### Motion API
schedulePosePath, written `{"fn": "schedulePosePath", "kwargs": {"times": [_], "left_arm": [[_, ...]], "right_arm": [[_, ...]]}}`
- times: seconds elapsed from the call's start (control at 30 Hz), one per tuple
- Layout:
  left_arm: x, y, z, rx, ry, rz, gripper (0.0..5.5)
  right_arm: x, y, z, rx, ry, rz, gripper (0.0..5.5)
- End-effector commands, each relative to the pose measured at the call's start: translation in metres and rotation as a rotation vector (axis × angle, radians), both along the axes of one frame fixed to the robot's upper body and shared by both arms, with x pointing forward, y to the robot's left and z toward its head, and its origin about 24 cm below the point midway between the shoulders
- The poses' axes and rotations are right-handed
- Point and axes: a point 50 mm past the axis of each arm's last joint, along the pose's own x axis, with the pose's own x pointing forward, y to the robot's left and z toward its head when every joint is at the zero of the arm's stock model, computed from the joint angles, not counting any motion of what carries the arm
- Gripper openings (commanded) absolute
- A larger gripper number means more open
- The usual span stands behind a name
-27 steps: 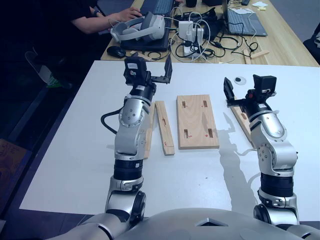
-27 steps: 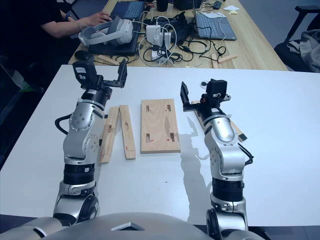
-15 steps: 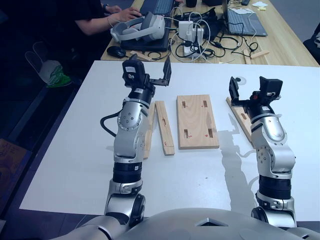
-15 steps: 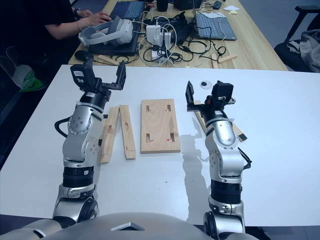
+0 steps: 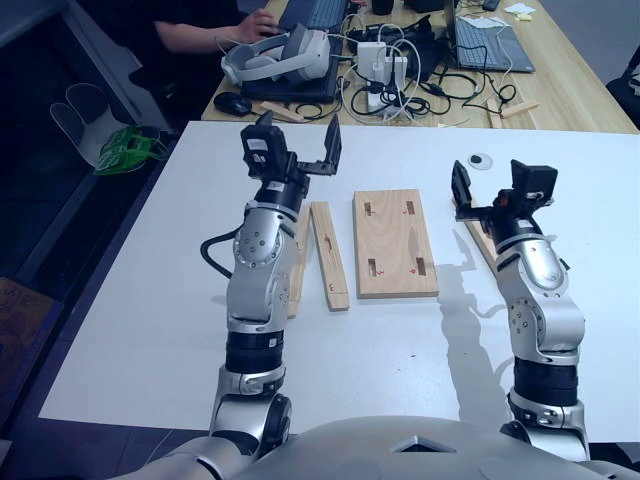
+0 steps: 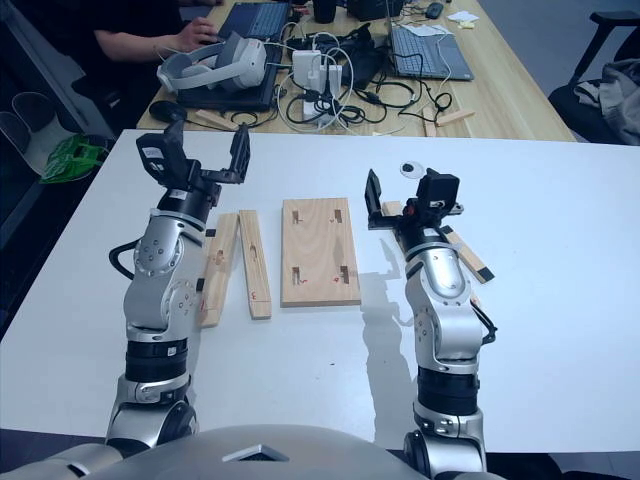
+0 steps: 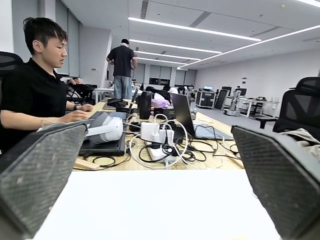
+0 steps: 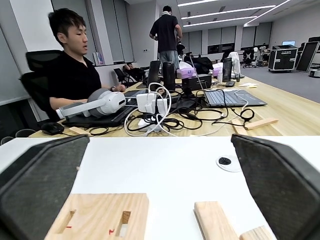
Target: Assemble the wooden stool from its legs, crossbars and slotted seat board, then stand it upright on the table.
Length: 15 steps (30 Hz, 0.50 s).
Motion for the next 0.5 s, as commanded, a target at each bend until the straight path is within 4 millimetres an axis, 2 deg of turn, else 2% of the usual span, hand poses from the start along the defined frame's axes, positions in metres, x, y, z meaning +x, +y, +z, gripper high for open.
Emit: {"fn": "schedulePosePath", "kwargs": {"times": [0.03, 0.23, 0.33, 0.4, 0.5], "left_arm": [[0.004, 0.001, 0.002, 0.003, 0.002, 0.002, 5.38], [0.009, 0.008, -0.004, 0.072, 0.067, 0.035, 5.38], [0.014, 0.021, -0.004, 0.061, 0.171, 0.075, 5.38], [0.015, 0.034, -0.007, 0.089, 0.28, 0.068, 5.38], [0.007, 0.072, -0.015, 0.129, 0.475, 0.079, 5.38]], "right_arm": [[0.001, -0.005, 0.001, 0.019, 0.001, -0.027, 5.4], [0.002, -0.011, -0.001, 0.033, 0.013, -0.061, 5.4], [-0.002, -0.015, -0.001, 0.036, 0.017, -0.083, 5.4], [-0.004, -0.017, -0.003, 0.038, 0.026, -0.096, 5.4], [-0.01, -0.021, -0.006, 0.042, 0.043, -0.113, 5.4]]}}
